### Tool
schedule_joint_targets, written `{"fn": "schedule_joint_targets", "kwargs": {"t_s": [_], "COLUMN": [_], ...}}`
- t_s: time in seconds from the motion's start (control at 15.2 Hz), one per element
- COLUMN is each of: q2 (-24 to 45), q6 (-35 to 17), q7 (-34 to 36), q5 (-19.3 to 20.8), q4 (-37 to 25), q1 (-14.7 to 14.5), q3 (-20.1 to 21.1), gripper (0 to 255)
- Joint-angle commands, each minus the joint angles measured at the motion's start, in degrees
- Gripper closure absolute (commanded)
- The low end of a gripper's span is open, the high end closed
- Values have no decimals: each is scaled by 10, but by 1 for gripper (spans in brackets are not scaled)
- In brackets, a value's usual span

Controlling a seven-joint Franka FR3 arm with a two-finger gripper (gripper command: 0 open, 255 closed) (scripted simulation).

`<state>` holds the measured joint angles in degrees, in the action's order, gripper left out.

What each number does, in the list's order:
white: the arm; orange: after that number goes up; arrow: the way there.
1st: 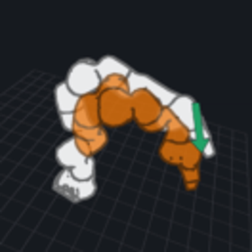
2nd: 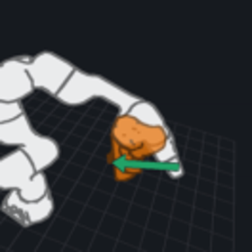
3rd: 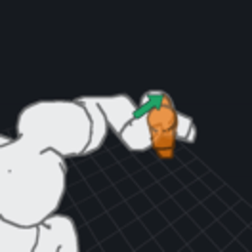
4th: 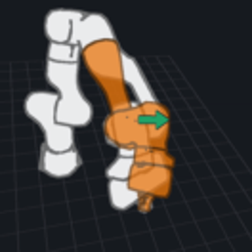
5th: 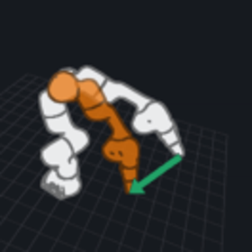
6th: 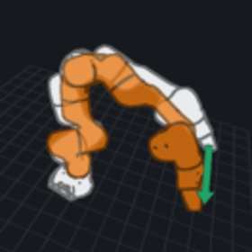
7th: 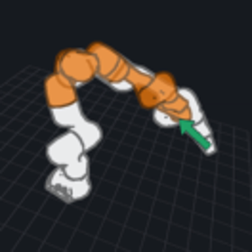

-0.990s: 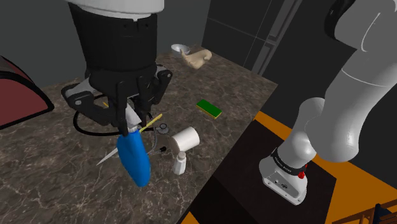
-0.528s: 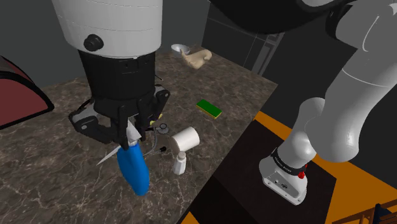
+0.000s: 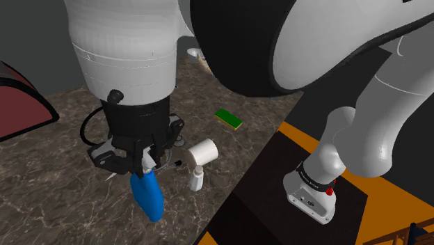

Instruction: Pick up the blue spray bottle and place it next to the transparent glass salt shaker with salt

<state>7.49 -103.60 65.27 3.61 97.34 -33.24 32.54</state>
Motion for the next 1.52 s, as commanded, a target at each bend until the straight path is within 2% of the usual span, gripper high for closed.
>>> {"fn": "schedule_joint_targets", "kwargs": {"t_s": [0.0, 0.99, 1.45], "q2": [1, 25, 25], "q6": [-15, -124, -124], "q7": [0, 11, 11], "q5": [1, 17, 17], "q4": [14, 102, 102], "q1": [1, -1, -1], "q3": [0, -4, -4], "gripper": [255, 255, 255]}}
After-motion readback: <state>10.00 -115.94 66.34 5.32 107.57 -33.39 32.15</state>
